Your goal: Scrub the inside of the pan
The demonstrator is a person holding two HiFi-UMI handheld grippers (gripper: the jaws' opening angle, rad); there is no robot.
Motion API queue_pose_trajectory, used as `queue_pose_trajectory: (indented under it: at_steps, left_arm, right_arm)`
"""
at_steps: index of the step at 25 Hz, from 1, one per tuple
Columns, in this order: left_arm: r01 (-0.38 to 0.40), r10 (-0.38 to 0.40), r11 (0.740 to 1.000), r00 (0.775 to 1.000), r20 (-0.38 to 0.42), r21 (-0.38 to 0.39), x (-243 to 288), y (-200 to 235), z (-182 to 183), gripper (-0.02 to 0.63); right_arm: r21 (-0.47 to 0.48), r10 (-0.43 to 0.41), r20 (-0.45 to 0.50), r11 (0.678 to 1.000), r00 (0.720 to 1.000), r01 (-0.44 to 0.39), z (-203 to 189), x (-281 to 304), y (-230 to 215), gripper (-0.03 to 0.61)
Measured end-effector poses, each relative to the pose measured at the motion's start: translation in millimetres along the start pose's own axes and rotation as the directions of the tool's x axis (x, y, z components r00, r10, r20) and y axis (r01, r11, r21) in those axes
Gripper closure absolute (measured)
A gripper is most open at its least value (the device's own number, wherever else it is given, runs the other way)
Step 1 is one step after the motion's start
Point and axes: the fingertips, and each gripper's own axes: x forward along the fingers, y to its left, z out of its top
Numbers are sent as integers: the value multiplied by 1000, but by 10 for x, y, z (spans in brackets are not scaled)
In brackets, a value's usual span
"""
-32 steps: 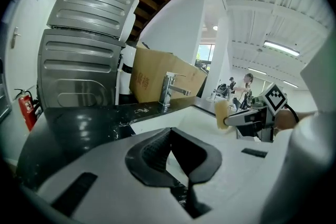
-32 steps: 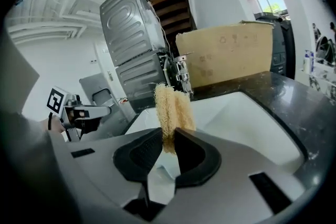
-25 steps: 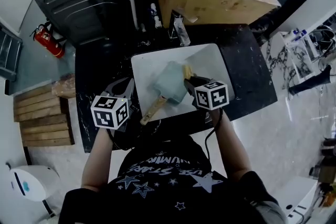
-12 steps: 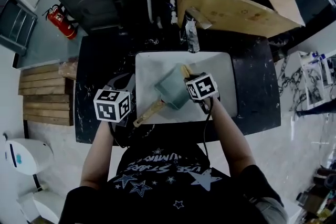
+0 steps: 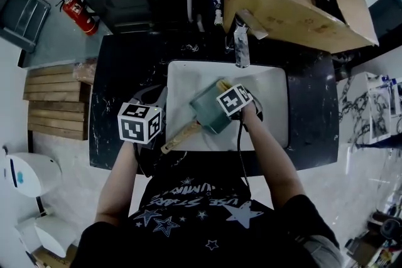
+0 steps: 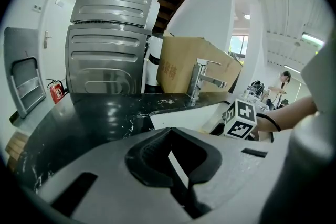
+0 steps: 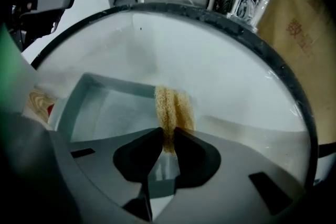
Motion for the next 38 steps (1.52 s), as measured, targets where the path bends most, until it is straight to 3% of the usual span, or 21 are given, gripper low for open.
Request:
queue_pose_trajectory:
  at_steps: [9, 13, 22, 31, 38]
  left_arm:
    - [10, -10, 1000, 1000, -6, -7, -12, 56, -22, 606]
    - [14, -14, 1000, 1000, -7, -10, -12, 57, -39, 606]
    - [27, -27, 1000, 1000, 5, -12, -62, 43, -46, 605]
    - [48, -48, 999, 999, 8, -1, -133, -8, -64, 606]
    - [60, -60, 998, 998, 9, 0, -154, -17, -66, 605]
  right_arm:
    - [-110, -17, -162, 994, 987, -1, -27, 232, 113, 508]
    - [-182, -12, -188, 983, 982, -23, -45, 230, 158, 511]
    - [-253, 43, -210, 963, 977, -97, -4, 81, 511, 511]
    - [-274, 155, -248, 936, 956, -222, 48, -86, 895, 511]
    - [-230, 284, -264, 910, 922, -346, 46, -195, 1111, 511]
